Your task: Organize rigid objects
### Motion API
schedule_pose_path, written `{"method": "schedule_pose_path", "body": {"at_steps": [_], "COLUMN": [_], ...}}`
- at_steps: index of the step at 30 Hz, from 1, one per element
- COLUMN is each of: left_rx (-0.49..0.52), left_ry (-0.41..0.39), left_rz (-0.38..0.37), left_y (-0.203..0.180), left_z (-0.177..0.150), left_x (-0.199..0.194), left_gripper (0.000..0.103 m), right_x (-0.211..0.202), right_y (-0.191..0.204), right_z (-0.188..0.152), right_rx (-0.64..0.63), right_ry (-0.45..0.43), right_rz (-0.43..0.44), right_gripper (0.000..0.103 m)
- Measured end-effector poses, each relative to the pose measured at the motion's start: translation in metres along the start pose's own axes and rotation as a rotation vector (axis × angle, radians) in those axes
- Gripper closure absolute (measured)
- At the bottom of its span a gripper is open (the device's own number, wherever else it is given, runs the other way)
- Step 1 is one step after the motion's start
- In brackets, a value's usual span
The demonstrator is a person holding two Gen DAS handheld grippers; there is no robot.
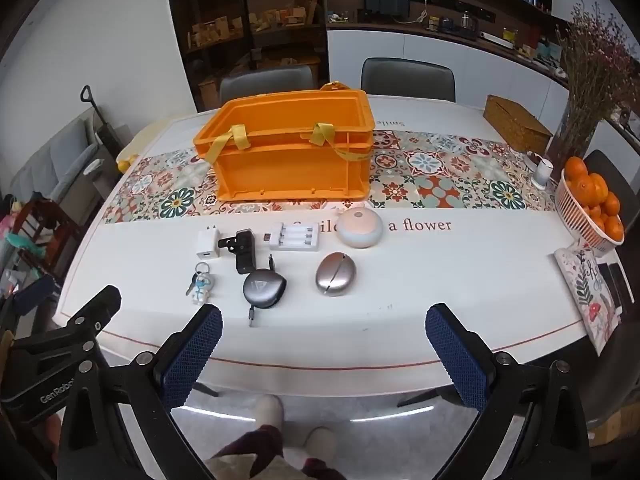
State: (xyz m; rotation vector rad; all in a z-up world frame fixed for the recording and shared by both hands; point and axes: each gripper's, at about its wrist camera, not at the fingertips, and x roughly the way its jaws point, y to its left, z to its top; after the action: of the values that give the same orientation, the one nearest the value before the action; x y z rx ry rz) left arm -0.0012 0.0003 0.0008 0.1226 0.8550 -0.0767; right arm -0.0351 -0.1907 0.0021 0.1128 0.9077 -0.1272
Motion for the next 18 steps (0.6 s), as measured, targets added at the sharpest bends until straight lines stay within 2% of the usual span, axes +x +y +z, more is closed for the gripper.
{"method": "schedule_pose_path", "body": {"at_steps": [18], "left_rx": [0.009], "left_ry": [0.007], "left_rz": [-0.001], "left_y": [-0.0002], "left_z": [0.0055], "left_x": [0.0012], "left_gripper": [0.000], "right_x": [0.0055], "right_y": [-0.0026], "right_z": [0.0014], "right_rx": [0.012], "right_ry": [0.009], "right_rz": [0.005], "right_gripper": [0.001]}}
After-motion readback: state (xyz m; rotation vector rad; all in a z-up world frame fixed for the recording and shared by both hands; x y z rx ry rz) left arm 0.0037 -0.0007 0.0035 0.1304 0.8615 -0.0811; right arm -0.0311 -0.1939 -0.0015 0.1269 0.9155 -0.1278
